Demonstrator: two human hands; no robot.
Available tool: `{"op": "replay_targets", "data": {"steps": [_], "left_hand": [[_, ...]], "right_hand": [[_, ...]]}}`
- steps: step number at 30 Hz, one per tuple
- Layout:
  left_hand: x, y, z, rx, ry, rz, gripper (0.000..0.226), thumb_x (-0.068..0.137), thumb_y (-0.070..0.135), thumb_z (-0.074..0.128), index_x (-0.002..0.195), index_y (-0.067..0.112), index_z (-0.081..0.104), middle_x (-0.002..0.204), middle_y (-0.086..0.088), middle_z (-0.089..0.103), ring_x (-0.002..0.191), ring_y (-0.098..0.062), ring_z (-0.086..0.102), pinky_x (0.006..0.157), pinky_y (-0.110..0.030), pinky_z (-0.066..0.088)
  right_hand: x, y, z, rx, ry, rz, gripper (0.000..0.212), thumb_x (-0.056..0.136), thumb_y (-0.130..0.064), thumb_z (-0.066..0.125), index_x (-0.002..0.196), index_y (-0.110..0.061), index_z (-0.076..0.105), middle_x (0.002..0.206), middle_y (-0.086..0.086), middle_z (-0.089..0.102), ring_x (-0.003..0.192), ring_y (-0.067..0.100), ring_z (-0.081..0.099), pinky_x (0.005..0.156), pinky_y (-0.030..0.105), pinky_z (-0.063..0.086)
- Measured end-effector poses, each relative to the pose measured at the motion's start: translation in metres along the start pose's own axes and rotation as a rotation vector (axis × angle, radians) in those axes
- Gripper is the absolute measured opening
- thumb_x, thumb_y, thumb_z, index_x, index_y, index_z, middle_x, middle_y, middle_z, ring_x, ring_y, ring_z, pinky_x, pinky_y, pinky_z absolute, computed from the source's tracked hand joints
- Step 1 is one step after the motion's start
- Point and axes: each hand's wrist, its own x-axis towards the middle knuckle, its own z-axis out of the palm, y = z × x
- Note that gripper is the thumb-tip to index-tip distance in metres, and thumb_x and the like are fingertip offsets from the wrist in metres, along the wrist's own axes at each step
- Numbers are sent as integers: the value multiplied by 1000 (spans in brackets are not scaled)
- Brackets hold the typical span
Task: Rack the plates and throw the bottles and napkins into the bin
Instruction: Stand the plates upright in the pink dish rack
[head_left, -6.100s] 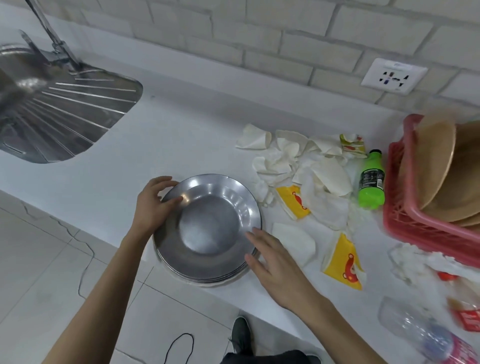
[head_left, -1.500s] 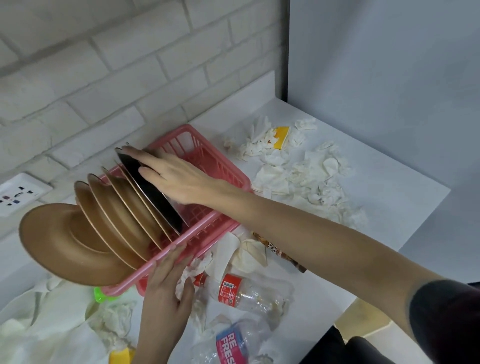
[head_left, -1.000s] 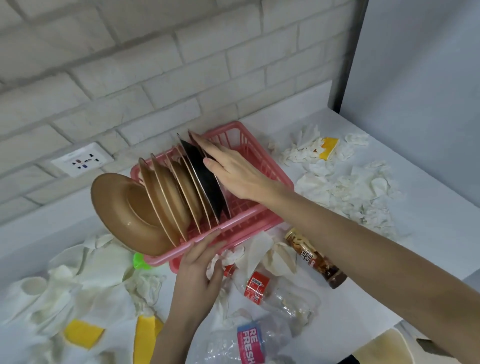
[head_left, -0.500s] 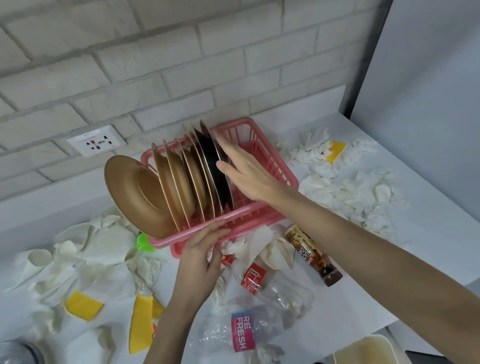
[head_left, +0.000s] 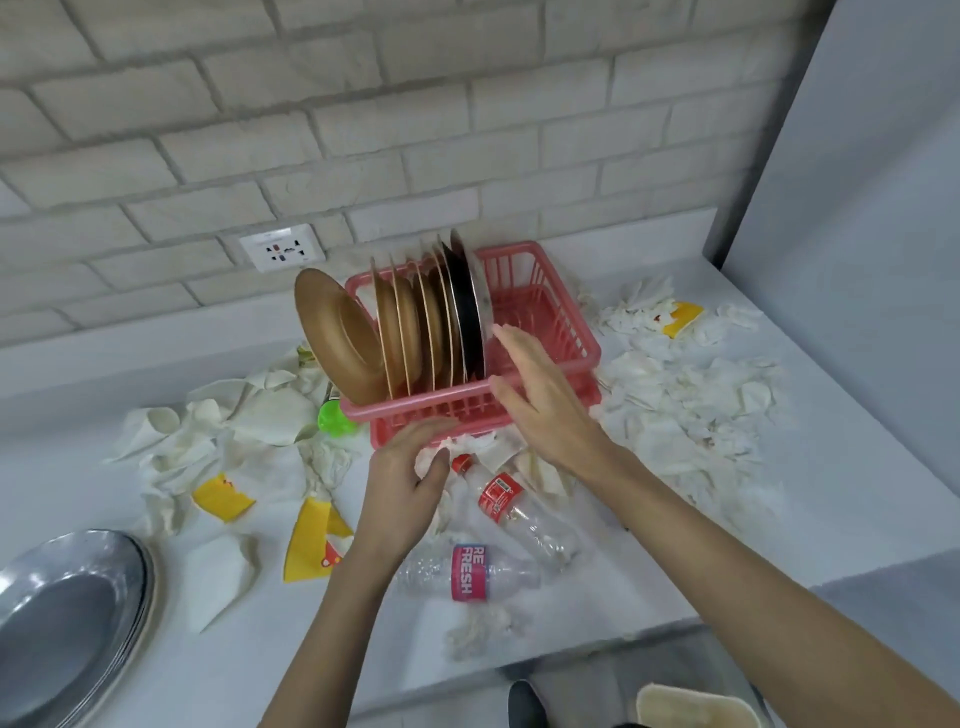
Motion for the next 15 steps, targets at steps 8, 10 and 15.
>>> {"op": "replay_targets", "data": {"steps": [8, 10, 15], "left_hand": [[-98, 7, -23, -87, 110, -183, 37, 89, -10, 51, 102, 17, 72, 99, 11, 73, 90, -6, 69, 57, -12, 42], [-125, 4, -33, -103, 138, -245, 32, 92, -6, 53, 102, 18, 72, 94, 11, 73, 85, -8, 70, 63, -13, 46], [-181, -12, -72, -98, 209, -394, 26, 95, 4, 57, 99, 23, 73, 83, 10, 73, 79, -10, 69, 63, -15, 48]], "right_hand": [[-92, -27, 40, 129, -106, -108, 20, 97, -13, 52, 108, -16, 68, 108, -9, 63, 104, 3, 57, 86, 21, 46], [-110, -37, 57, 155, -151, -105, 19, 96, -11, 54, 103, -16, 70, 101, -10, 65, 98, 3, 58, 78, 21, 48], [-137, -69, 102, 192, -305, -86, 18, 95, -13, 54, 101, -14, 71, 98, -6, 69, 92, 8, 61, 76, 23, 48]]}}
